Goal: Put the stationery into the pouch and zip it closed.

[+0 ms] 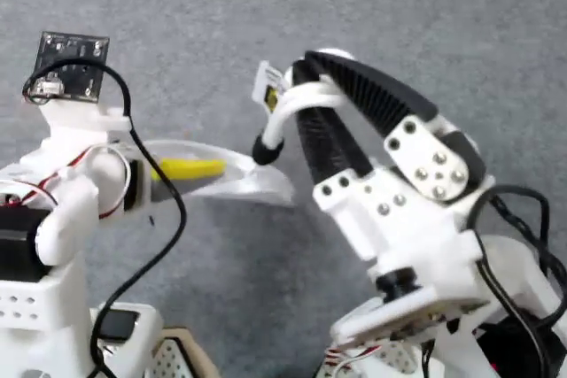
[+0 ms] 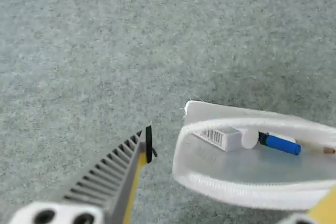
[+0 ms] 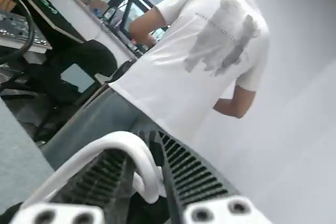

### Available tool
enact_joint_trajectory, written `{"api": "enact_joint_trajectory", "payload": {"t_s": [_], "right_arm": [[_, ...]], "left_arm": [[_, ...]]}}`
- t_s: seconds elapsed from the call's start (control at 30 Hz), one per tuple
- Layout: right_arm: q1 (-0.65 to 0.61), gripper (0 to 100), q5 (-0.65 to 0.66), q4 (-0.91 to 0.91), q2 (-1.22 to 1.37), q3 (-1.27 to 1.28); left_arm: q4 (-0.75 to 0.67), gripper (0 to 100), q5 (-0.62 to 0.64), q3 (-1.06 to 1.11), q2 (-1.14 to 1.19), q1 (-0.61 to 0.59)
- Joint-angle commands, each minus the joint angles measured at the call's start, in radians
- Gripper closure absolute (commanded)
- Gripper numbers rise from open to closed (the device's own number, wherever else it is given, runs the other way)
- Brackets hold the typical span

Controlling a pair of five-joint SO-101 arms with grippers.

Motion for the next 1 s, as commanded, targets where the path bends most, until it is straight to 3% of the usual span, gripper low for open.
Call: {"api": "enact_joint_trajectory", "payload": {"t_s": [0.0, 0.43, 0.63, 0.83, 0.97], "right_arm": [[0.011, 98.6, 0.057, -0.044, 0.005, -0.048], [0.150, 98.6, 0.138, -0.175, 0.091, -0.047], [0.265, 98.6, 0.144, -0.278, 0.171, -0.047], [0.456, 98.6, 0.127, -0.282, 0.291, -0.082], [0.617, 98.6, 0.015, -0.272, 0.395, -0.189]], "left_arm": [[0.008, 48, 0.012, -0.008, -0.006, 0.019], [0.006, 48, 0.014, -0.010, -0.006, 0.030], [0.005, 48, 0.011, -0.004, 0.003, 0.228], [-0.043, 48, 0.011, 0.042, 0.003, 0.260], [-0.092, 48, 0.012, 0.130, 0.003, 0.260]]}}
